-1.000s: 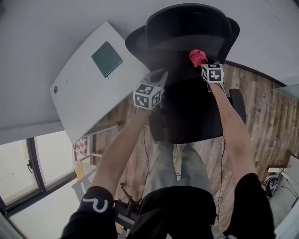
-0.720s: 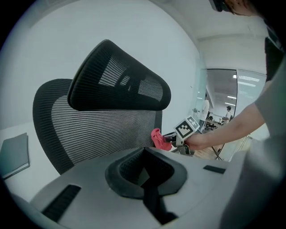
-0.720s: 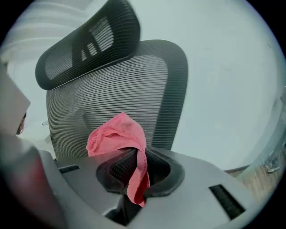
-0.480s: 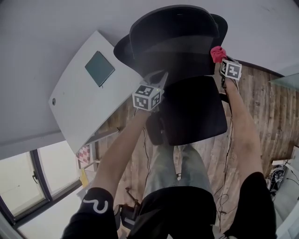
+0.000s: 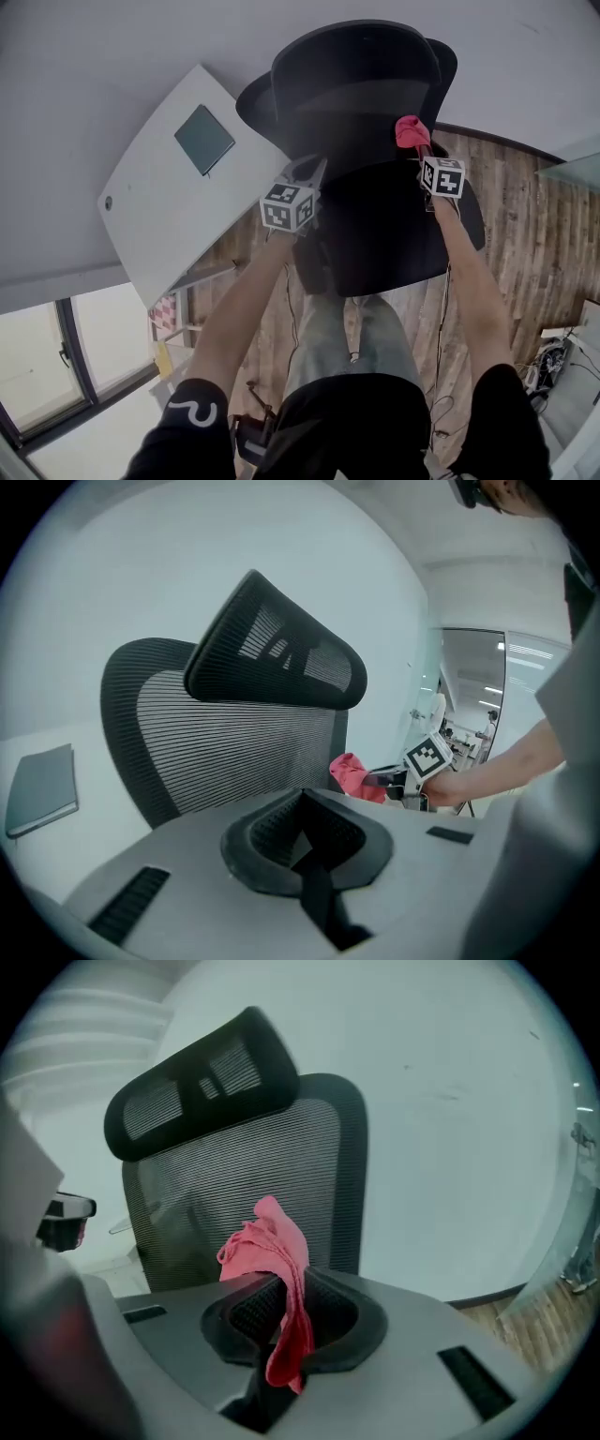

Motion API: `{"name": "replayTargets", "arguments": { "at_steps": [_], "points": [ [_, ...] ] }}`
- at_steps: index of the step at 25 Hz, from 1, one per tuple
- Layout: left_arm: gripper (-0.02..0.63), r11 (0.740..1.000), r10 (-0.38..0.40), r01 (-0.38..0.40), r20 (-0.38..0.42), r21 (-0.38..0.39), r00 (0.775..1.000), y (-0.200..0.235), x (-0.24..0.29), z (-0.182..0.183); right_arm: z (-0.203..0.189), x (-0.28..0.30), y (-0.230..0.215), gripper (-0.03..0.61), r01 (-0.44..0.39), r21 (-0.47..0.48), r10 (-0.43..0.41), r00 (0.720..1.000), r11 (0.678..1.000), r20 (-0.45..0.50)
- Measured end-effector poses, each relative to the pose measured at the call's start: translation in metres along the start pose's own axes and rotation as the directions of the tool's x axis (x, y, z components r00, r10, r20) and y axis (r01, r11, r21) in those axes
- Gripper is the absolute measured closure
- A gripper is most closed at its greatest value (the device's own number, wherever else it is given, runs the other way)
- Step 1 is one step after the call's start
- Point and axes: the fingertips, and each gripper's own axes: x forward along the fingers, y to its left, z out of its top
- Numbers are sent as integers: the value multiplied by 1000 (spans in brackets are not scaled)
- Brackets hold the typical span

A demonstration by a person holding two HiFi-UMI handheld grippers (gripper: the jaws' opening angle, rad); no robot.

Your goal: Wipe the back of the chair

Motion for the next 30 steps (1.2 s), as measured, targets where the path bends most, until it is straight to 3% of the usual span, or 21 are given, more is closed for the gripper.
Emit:
{"name": "replayTargets", "arguments": {
  "at_steps": [5,11,15,18,21,30],
  "points": [
    [589,998,62,-62,0,-33,998,27,-33,-17,-19,21,106,512,-178,-110,174,984,978,-49],
    [589,984,151,-148,15,-100,988,60,-76,-38,-54,44,235,512,-385,-268,349,921,883,-173],
    [589,976,183,-179,22,-121,983,70,-93,-44,-74,58,291,512,-477,-326,410,876,816,-256],
    [589,972,199,-194,21,-129,980,74,-105,-47,-87,67,310,512,-506,-353,411,857,787,-312],
    [589,971,207,-203,17,-128,978,76,-115,-49,-91,74,307,512,-497,-354,385,858,792,-341],
    [589,976,187,-185,8,-113,982,63,-108,-48,-64,87,215,512,-335,-295,255,926,895,-278]
  ]
}}
